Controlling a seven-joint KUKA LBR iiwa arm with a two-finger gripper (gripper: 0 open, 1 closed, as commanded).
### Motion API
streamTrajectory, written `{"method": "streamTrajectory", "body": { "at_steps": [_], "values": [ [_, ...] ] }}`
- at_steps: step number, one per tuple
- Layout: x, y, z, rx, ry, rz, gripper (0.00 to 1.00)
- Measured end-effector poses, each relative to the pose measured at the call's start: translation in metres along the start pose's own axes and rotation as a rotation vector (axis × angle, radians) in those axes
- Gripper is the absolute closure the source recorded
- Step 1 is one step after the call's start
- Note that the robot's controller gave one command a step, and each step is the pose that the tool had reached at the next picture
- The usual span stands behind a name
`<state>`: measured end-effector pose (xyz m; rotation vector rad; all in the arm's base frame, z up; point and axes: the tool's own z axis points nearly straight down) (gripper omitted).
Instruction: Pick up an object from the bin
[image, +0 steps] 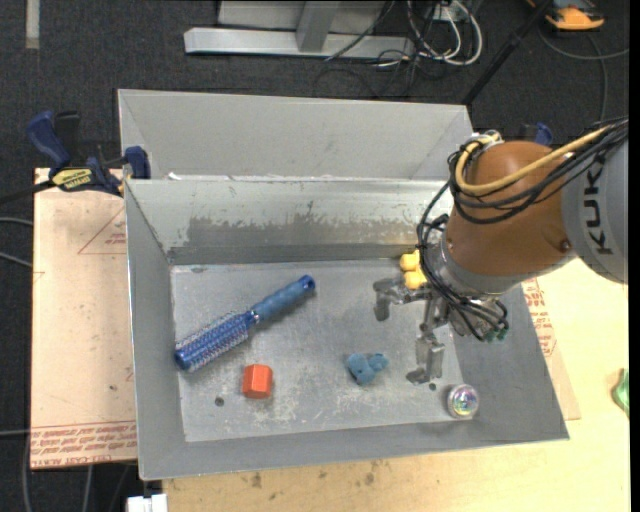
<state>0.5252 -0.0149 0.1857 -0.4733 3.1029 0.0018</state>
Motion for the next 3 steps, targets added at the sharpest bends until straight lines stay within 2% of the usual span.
{"method": "streamTrajectory", "body": {
  "at_steps": [1, 2, 3],
  "values": [
    [-0.032, 0.003, 0.120, -0.003, 0.006, 0.037, 0.00],
    [-0.033, 0.002, 0.115, -0.001, 0.001, 0.039, 1.00],
    [-0.051, 0.010, 0.003, 0.003, -0.010, 0.042, 1.00]
  ]
}}
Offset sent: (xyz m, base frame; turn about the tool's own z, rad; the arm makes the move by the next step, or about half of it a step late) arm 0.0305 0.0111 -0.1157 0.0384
